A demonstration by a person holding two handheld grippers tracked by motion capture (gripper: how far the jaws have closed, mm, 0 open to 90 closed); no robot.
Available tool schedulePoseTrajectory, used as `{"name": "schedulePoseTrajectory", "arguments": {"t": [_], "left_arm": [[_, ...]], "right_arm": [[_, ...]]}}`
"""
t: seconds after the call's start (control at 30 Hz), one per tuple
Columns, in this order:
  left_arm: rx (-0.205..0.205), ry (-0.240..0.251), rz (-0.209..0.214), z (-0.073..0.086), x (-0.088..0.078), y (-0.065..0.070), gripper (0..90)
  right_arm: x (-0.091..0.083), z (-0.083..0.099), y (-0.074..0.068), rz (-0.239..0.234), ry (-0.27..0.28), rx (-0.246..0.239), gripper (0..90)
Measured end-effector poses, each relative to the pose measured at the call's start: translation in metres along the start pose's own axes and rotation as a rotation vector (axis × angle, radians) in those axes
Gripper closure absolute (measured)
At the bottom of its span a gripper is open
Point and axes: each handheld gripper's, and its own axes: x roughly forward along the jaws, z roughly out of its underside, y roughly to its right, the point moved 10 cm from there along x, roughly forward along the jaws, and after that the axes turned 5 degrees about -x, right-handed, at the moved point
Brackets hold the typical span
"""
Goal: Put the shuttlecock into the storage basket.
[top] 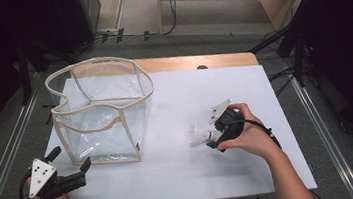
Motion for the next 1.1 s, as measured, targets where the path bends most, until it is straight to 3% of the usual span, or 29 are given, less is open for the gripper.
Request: {"name": "schedulePoseTrajectory", "arguments": {"t": [0.2, 0.27, 0.3, 0.57, 0.83, 0.97, 1.1], "left_arm": [[0.0, 0.0, 0.001, 0.0, 0.0, 0.0, 0.3], [-0.001, 0.0, 0.0, 0.0, 0.0, 0.0, 0.3], [-0.001, -0.001, 0.0, 0.0, 0.0, 0.0, 0.3], [0.0, 0.0, 0.0, 0.0, 0.0, 0.0, 0.3], [0.0, 0.0, 0.001, 0.0, 0.0, 0.0, 0.3], [-0.001, 0.0, -0.001, 0.0, 0.0, 0.0, 0.3], [-0.001, 0.001, 0.001, 0.0, 0.0, 0.0, 0.3]], "right_arm": [[0.006, -0.001, 0.001, 0.004, -0.025, -0.018, 12.3], [0.008, 0.0, -0.001, -0.003, -0.047, -0.004, 14.8], [0.009, 0.001, 0.0, -0.003, -0.055, -0.023, 17.6], [0.013, 0.008, -0.002, -0.018, -0.112, -0.027, 34.8], [0.018, 0.006, -0.003, -0.042, -0.128, -0.031, 43.1], [0.02, 0.006, -0.001, -0.045, -0.153, -0.056, 47.7], [0.023, 0.008, 0.0, -0.043, -0.191, -0.04, 51.6]]}}
